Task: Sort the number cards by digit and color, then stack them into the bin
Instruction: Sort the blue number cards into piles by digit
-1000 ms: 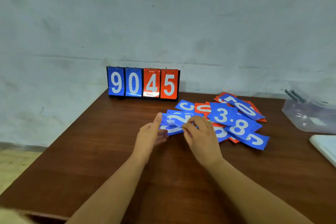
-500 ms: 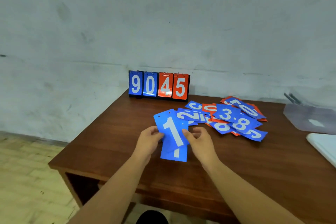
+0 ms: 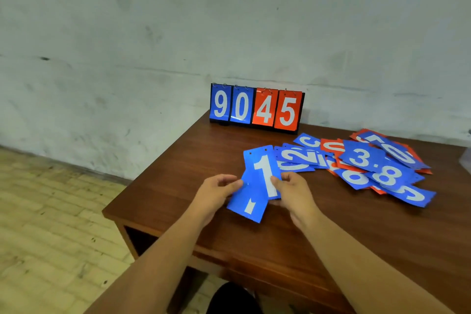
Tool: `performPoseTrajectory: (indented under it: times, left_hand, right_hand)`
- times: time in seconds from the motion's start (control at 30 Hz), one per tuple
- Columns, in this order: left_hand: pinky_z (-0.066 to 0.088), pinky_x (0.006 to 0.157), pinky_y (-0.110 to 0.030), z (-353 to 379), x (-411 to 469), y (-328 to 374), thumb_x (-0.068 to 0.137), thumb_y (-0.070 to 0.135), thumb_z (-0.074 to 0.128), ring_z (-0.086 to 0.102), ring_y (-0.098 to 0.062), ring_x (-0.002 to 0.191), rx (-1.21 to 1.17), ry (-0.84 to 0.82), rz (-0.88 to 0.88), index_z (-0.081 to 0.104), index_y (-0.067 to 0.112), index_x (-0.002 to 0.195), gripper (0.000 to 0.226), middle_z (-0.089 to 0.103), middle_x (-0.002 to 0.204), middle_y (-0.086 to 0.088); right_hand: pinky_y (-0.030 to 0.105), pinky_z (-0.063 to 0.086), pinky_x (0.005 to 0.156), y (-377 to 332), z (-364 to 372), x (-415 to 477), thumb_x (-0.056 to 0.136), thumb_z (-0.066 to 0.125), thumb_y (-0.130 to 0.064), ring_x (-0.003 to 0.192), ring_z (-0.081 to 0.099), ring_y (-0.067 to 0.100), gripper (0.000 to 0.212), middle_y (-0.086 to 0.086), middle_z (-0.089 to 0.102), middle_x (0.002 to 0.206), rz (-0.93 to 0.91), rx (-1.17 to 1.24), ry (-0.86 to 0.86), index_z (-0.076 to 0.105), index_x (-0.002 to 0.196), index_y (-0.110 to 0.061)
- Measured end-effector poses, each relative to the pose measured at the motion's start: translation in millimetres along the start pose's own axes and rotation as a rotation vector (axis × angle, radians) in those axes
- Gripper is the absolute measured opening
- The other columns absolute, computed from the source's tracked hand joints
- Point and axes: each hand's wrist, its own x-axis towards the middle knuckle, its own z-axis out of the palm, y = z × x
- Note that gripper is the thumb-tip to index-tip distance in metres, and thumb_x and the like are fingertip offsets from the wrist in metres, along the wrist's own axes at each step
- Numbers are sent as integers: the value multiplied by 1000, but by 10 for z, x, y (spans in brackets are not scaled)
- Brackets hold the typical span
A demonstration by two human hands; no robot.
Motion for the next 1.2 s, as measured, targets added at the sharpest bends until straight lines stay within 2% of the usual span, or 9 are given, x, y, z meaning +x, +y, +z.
performPoseTrajectory:
  times: [0.1, 0.3, 0.5, 0.63, 0.7, 0.83, 1.0, 1.1, 1.2]
  left_hand:
    - [59, 71, -24, -98, 134, -26, 87, 18, 74, 73, -11, 88, 119, -4, 46, 68, 17, 105, 19, 75, 102, 0]
    - [51, 84, -27, -515, 485, -89, 95, 14, 60, 64, -13, 104, 381, 275, 150, 60, 14, 127, 32, 67, 119, 1]
    - [41, 89, -25, -684, 810, -110, 94, 10, 57, 54, -23, 115, 690, 361, 215, 50, 16, 138, 45, 53, 127, -6]
    - [41, 83, -23, -734, 923, -205, 89, 19, 67, 54, -23, 104, 811, 388, 268, 68, 21, 112, 23, 47, 106, 0]
    - [39, 78, -22, -754, 931, -195, 92, 21, 63, 57, -19, 98, 829, 374, 264, 73, 19, 103, 15, 53, 104, 0]
    - [38, 76, -21, -821, 822, -106, 97, 25, 53, 60, -16, 96, 822, 333, 280, 69, 17, 110, 22, 62, 105, -1]
    - [42, 96, -23, -917, 574, -198, 87, 39, 69, 51, -11, 115, 881, 111, 339, 57, 25, 130, 47, 55, 126, 6]
    - [35, 100, -20, -915, 536, -275, 89, 33, 68, 44, -12, 124, 938, 124, 399, 58, 24, 131, 44, 52, 132, 6]
    - [44, 100, -27, -904, 571, -250, 92, 19, 63, 53, -16, 118, 919, 184, 428, 61, 18, 127, 35, 59, 127, 1]
  right_hand:
    - [38, 62, 69, 4, 182, 105, 96, 59, -26, 93, 65, 16, 18, 1, 59, 108, -39, -62, -7, 54, 110, -15]
    - [41, 61, 74, -15, 293, 342, 100, 49, -22, 79, 60, 14, 9, -2, 53, 95, -51, -4, 143, 49, 98, -14]
    - [35, 54, 78, -22, 573, 517, 95, 61, -22, 78, 54, 11, 11, -9, 49, 80, -167, -182, 162, 53, 88, -19]
    - [23, 47, 68, -64, 835, 566, 90, 68, -18, 85, 58, 11, 20, -5, 58, 92, -239, -176, 121, 57, 107, -19]
    - [26, 50, 69, -85, 970, 576, 90, 68, -18, 87, 60, 11, 27, -5, 60, 97, -281, -209, 106, 56, 114, -24]
    - [28, 49, 71, -87, 1143, 550, 93, 62, -24, 95, 63, 15, 19, -4, 66, 103, -469, -528, 111, 62, 112, -22]
    - [35, 52, 76, -20, 1201, 470, 95, 55, -37, 96, 58, 21, 26, 2, 64, 100, -573, -967, 78, 59, 109, -16]
    - [35, 51, 82, 74, 1229, 452, 95, 52, -41, 99, 54, 19, 26, 1, 63, 98, -636, -1034, 80, 64, 102, -18]
    - [32, 47, 87, 132, 1207, 442, 93, 53, -40, 100, 50, 19, 26, 1, 55, 102, -678, -1011, 55, 68, 106, -22]
